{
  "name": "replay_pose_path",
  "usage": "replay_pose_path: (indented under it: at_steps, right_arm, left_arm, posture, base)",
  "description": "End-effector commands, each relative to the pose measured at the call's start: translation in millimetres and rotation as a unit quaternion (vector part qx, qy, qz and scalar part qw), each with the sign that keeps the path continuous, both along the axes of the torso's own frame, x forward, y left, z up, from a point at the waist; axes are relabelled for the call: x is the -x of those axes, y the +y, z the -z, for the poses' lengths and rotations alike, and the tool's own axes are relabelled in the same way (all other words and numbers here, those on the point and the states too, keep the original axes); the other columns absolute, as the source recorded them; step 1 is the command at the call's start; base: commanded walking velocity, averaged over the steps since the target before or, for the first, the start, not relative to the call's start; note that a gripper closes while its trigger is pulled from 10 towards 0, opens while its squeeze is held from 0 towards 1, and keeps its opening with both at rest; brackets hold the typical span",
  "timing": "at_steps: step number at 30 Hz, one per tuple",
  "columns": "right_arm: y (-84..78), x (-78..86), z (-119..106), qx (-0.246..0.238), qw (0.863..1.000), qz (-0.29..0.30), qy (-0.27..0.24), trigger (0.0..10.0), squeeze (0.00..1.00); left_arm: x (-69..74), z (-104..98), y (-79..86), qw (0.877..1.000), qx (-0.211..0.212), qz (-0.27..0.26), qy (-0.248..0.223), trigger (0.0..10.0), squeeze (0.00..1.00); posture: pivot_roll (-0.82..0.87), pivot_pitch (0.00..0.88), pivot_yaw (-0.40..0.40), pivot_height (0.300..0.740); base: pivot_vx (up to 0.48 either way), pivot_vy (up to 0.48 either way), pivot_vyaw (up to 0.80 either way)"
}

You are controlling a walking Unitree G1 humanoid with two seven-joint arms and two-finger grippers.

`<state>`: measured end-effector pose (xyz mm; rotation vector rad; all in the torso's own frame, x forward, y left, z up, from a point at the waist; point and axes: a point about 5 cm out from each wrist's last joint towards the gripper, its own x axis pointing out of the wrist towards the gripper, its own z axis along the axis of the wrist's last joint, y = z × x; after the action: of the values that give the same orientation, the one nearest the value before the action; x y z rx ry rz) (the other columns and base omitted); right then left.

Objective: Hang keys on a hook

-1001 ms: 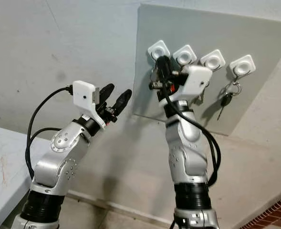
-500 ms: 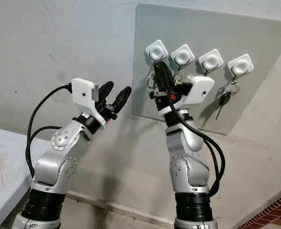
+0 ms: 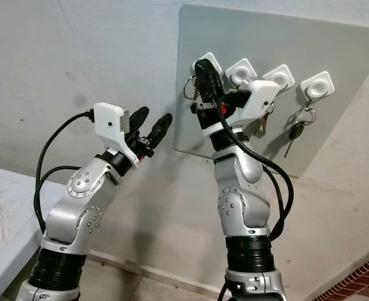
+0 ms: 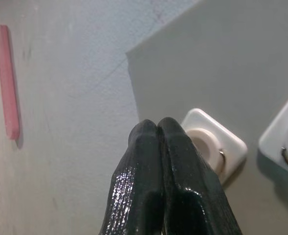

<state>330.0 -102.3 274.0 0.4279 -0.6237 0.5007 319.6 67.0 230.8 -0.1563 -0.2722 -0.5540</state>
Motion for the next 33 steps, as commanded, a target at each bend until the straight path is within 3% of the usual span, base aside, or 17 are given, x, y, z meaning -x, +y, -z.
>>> replay_pose_path:
  at_steps: [1,33]
  right_arm:
    - [-1.1,-0.1,-9,-0.001,1.000,0.000,-0.019,10.0,0.00]
    - [-7.1,-15.4,-4,0.028,0.999,-0.024,-0.015,10.0,0.00]
  left_arm:
    - [0.4,-5,-2.6,1.000,0.003,0.005,-0.005,10.0,0.00]
    - [0.9,-6,-1.9,1.000,0.005,0.003,-0.002,10.0,0.00]
  posture:
    - [-0.02,0.000,-0.055,0.740]
    - [0.00,0.000,-0.055,0.740]
  base:
    - [0.000,0.000,0.00]
    - [0.000,0.000,0.00]
